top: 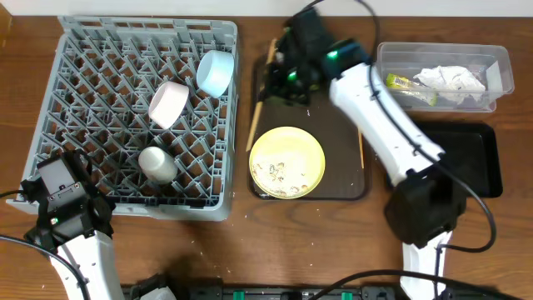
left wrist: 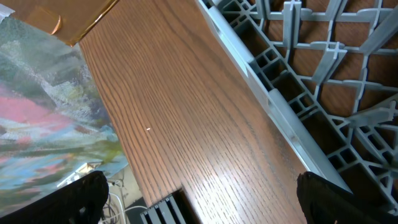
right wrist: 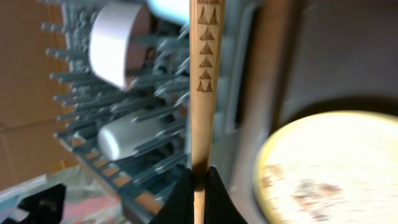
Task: Sort waste into correct bins and load items into the dishwasher
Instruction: 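Carry the chopsticks left and drop them into the rack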
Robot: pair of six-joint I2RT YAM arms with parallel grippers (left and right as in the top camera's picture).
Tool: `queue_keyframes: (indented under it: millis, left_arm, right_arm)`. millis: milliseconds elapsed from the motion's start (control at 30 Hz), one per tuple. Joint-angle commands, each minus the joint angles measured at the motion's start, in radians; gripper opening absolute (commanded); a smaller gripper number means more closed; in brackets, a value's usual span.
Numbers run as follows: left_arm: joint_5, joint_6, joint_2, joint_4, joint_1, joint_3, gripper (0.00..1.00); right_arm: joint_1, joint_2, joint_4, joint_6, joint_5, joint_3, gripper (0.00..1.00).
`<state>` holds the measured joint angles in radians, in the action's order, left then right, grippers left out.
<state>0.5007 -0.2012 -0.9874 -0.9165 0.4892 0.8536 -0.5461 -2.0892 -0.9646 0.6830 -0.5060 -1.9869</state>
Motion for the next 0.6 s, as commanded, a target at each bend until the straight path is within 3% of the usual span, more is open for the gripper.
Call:
queue_keyframes:
  millis: [0, 333, 567]
  left_arm:
    - [0.009, 0.014, 0.002, -0.003, 0.005, 0.016, 0.98]
    - [0.009, 0.014, 0.002, -0.003, 0.005, 0.016, 0.98]
    - [0.009, 0.014, 0.002, -0.003, 0.005, 0.016, 0.98]
  right_arm:
    - [-0.079, 0.021, 0.000, 0.127, 0.037, -0.013, 0.01]
    - [-0.261, 0.008, -0.007, 0.146, 0.229, -0.013, 0.01]
    - [-0.306, -0.025, -0.007, 0.147, 0.273, -0.013, 0.04]
